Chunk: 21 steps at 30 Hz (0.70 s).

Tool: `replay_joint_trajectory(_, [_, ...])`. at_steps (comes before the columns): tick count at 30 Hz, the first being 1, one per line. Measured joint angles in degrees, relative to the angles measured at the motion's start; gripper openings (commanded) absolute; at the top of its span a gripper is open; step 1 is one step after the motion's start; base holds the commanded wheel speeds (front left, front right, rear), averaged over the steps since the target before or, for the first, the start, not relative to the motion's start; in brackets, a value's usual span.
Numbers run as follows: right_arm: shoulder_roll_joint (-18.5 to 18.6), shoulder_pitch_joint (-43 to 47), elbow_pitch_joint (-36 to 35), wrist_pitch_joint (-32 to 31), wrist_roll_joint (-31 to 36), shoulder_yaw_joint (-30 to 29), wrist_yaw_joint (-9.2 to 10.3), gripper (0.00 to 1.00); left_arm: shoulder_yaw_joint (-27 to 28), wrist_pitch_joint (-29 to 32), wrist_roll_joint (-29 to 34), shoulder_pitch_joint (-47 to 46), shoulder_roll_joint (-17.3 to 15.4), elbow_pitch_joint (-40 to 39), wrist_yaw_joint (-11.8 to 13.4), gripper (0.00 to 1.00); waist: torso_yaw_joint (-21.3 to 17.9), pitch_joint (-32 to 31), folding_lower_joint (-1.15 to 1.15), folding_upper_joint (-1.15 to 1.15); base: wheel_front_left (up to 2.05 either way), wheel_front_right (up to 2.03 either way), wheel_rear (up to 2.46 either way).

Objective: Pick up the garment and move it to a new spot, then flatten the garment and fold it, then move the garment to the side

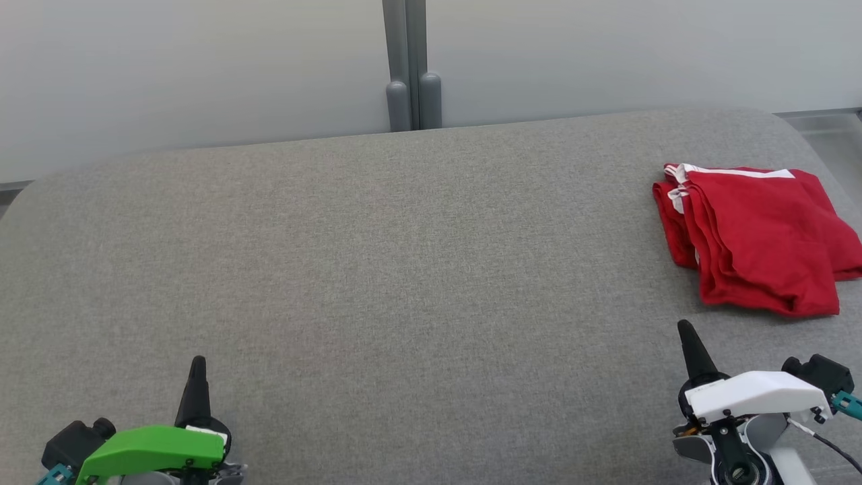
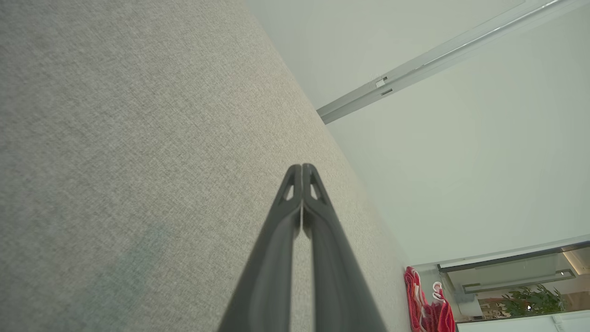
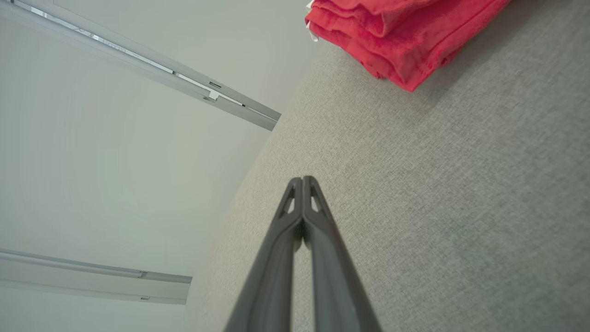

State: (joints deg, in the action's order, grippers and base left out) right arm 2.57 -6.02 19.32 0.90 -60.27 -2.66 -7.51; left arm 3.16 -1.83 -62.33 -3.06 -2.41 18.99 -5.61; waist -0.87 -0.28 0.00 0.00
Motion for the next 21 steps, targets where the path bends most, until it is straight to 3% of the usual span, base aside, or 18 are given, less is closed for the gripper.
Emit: replay_joint_trajectory(21, [0.04, -0.13, -1.83, -3.09, -12.23, -1.78, 0.03, 0.0, 0.94, 2.94, -11.4, -1.11, -0.07, -1.81, -0.69, 0.0, 0.28, 0.15, 0.0, 0.0, 0.0, 0.0, 0.0])
